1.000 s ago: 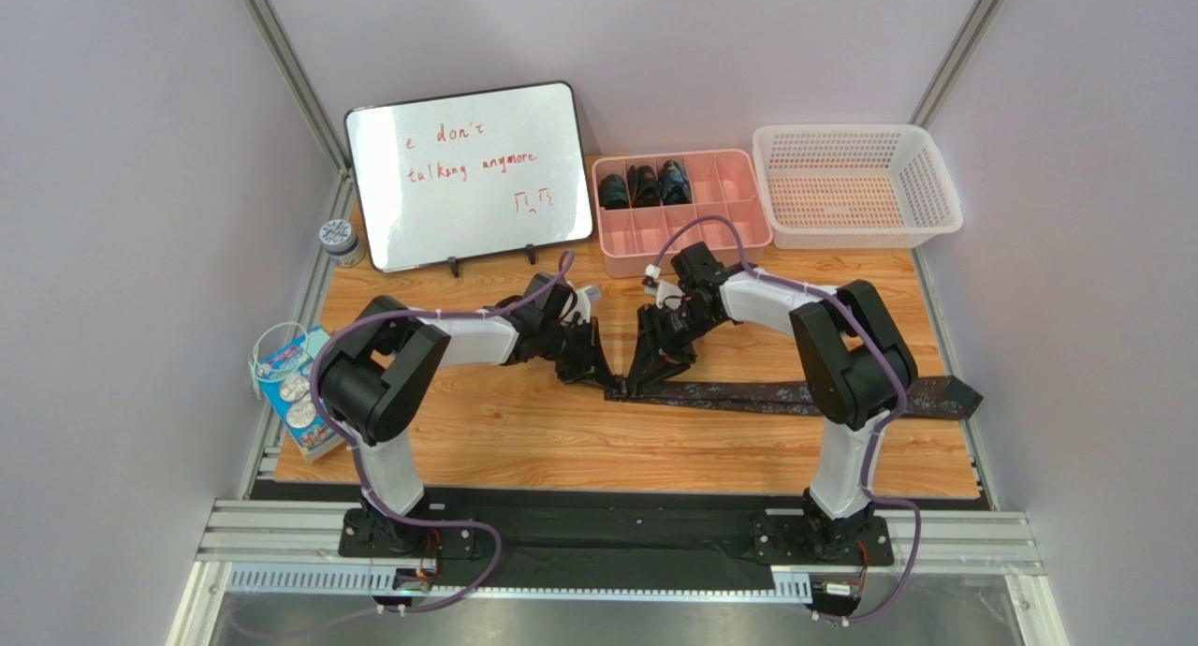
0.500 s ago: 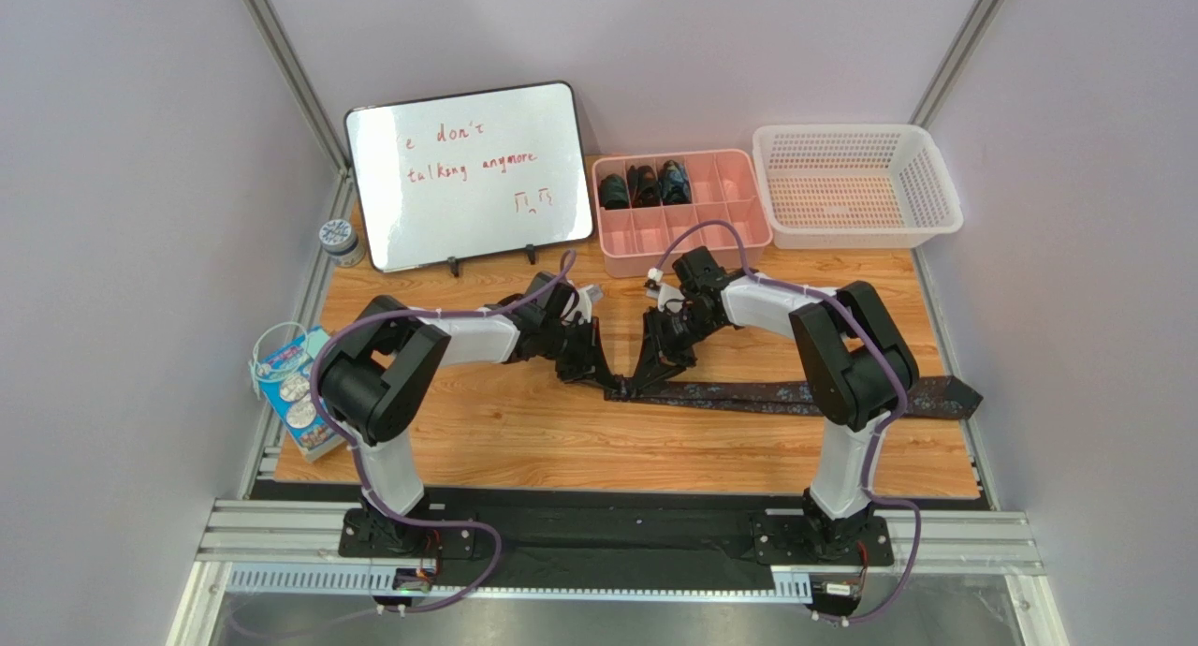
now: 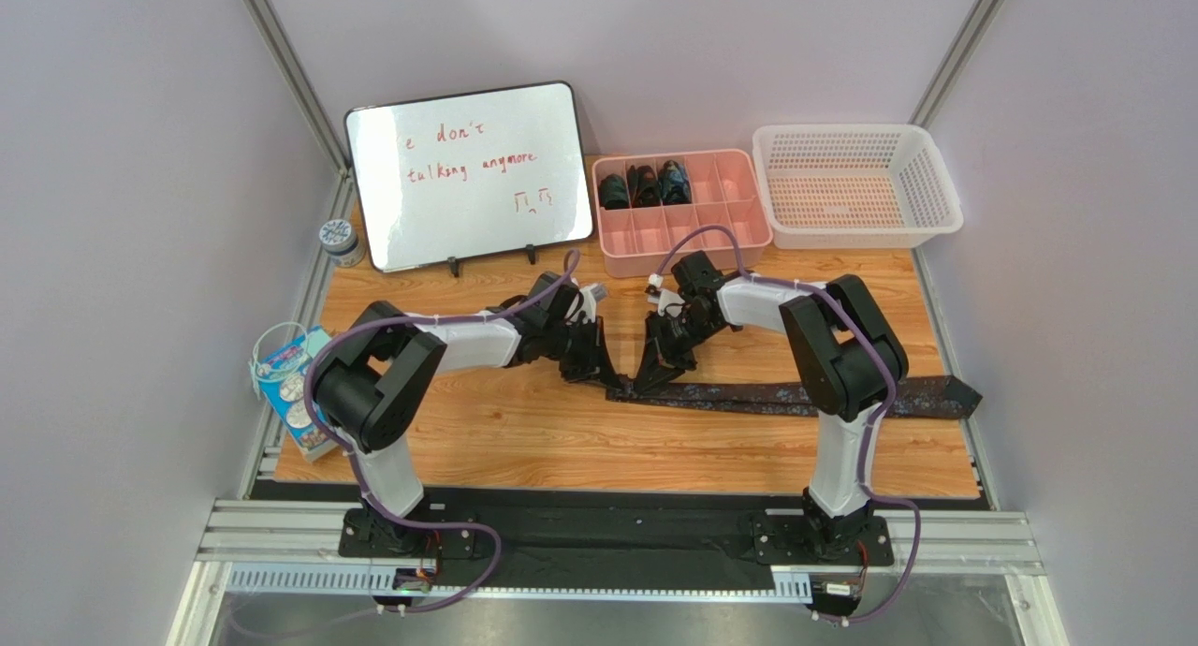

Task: Roll the ties
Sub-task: Roll the tie at the center of the board.

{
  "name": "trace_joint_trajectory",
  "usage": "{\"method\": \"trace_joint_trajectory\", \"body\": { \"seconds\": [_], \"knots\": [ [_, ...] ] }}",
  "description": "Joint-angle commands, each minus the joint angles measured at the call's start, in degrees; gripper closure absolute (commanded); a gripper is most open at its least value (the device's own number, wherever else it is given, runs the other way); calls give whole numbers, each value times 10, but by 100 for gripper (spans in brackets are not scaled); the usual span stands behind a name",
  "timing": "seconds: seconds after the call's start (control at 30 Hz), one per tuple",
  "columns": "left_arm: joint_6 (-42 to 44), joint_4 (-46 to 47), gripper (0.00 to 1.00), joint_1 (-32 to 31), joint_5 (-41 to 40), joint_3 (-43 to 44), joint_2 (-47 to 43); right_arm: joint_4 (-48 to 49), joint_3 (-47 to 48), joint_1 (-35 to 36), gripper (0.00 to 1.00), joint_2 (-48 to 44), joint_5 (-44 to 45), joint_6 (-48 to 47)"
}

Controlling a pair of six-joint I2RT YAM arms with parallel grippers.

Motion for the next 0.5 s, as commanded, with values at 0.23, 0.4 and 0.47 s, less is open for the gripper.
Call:
{"method": "trace_joint_trajectory", "body": {
  "seconds": [0.23, 0.4, 0.47],
  "knots": [
    [-66, 136, 100, -31, 33, -17, 10, 9, -1, 7, 100, 19, 19, -13],
    [-73, 164, 100, -36, 23, -26, 43, 8, -6, 7, 100, 16, 17, -16],
    [-60, 129, 100, -36, 2, -25, 62, 6, -6, 6, 100, 13, 16, -18]
  ]
}}
